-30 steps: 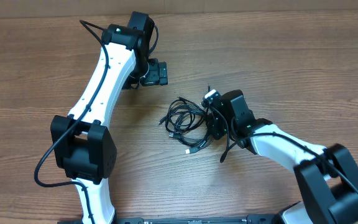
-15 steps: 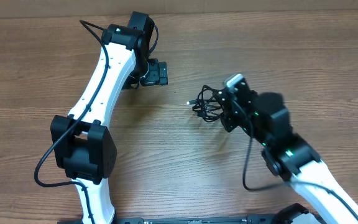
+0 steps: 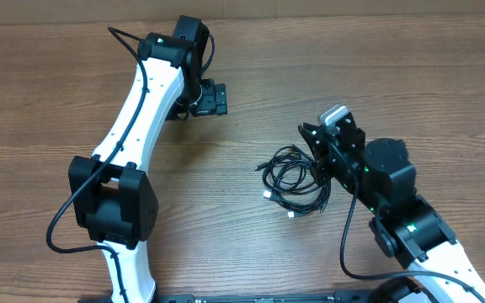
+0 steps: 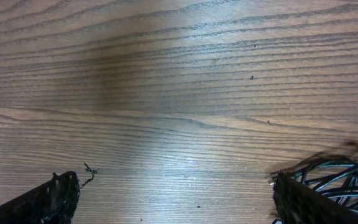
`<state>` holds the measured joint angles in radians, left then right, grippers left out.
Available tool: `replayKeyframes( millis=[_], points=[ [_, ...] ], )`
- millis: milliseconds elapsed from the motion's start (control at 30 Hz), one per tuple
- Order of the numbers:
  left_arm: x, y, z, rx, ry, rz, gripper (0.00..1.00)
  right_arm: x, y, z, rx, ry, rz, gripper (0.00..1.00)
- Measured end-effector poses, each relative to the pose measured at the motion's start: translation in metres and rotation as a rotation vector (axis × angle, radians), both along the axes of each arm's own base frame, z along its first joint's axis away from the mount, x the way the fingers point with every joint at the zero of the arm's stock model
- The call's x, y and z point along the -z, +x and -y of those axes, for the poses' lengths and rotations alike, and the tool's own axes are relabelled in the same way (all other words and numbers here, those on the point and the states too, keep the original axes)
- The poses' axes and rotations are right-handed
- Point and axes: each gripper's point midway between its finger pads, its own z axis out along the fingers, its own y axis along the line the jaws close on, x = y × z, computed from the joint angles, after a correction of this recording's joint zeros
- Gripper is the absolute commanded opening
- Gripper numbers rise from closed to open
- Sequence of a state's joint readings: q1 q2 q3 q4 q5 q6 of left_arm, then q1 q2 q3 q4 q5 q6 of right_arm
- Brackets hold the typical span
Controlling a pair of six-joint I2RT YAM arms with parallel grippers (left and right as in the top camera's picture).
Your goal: Untangle cables
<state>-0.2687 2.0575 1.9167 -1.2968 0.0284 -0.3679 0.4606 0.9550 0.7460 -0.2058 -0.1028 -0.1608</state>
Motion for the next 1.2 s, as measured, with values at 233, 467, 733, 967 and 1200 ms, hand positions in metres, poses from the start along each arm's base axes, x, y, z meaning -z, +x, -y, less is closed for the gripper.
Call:
replayKeyframes(
  millis=[233, 467, 733, 967, 1200],
  points=[
    [0.0, 0.0, 0.0, 0.0, 0.0, 0.0, 1.0, 0.083, 0.004, 0.017, 0.108, -0.149, -0.269, 0.35],
    [0.0, 0.0, 0.0, 0.0, 0.0, 0.0, 0.99, 0.138, -0.004, 0.015, 0.18, -0.11, -0.525, 0.42],
    [0.0, 0.0, 0.0, 0.0, 0.0, 0.001, 1.0, 0.173, -0.016, -0.002, 0.16, -0.039, -0.717, 0.55],
    [0.0, 0.0, 0.0, 0.0, 0.0, 0.0, 0.99, 0.207, -0.022, -0.001, 0.199, -0.054, -0.841, 0.54],
    [0.0, 0.0, 0.0, 0.0, 0.0, 0.0, 0.99, 0.211, -0.017, -0.006, 0.261, 0.022, -0.879, 0.54]
  ],
)
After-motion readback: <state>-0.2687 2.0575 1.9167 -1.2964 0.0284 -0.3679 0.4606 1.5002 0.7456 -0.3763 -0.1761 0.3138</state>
